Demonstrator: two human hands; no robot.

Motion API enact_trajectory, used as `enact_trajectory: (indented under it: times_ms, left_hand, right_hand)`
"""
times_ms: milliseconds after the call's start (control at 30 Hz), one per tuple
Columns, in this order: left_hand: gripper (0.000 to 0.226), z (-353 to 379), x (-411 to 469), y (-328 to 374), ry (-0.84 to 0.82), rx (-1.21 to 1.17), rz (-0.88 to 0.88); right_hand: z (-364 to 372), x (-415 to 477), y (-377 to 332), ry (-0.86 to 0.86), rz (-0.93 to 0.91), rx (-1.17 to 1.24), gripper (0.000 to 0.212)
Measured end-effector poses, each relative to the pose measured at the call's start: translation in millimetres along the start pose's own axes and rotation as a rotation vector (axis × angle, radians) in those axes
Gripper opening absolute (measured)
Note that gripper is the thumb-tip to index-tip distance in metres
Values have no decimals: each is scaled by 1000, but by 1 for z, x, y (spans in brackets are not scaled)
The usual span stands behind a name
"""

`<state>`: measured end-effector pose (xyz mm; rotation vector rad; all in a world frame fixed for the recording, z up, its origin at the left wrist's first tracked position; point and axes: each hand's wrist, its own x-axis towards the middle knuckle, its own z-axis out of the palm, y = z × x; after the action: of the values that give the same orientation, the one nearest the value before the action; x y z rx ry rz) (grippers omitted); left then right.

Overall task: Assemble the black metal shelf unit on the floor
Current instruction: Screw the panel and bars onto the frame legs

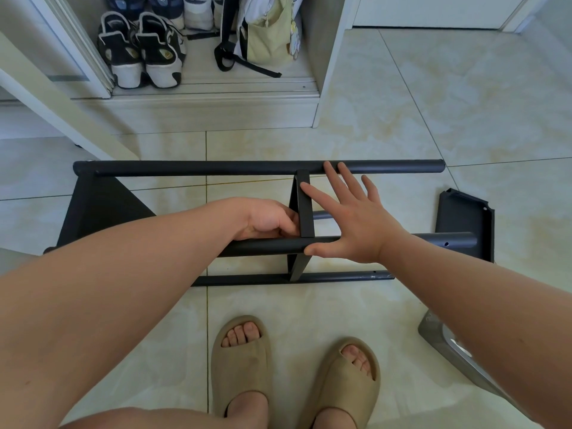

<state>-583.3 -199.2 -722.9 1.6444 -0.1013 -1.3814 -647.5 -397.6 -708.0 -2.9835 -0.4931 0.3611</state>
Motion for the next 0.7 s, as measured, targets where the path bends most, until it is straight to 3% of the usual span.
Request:
enact_trajectory:
  times_ms: [200, 400, 700]
  left_hand:
    - [21, -4, 0, -3, -22, -11, 0]
    - [17, -3, 0, 0, -34, 0, -120]
    - [18, -1, 1, 5, 1, 49, -78]
  right_hand:
    - [0, 0, 0, 0, 1, 0, 108]
    - [-1, -1, -1, -3, 3, 3, 109]
    - [-1, 0, -1, -6, 3, -1, 109]
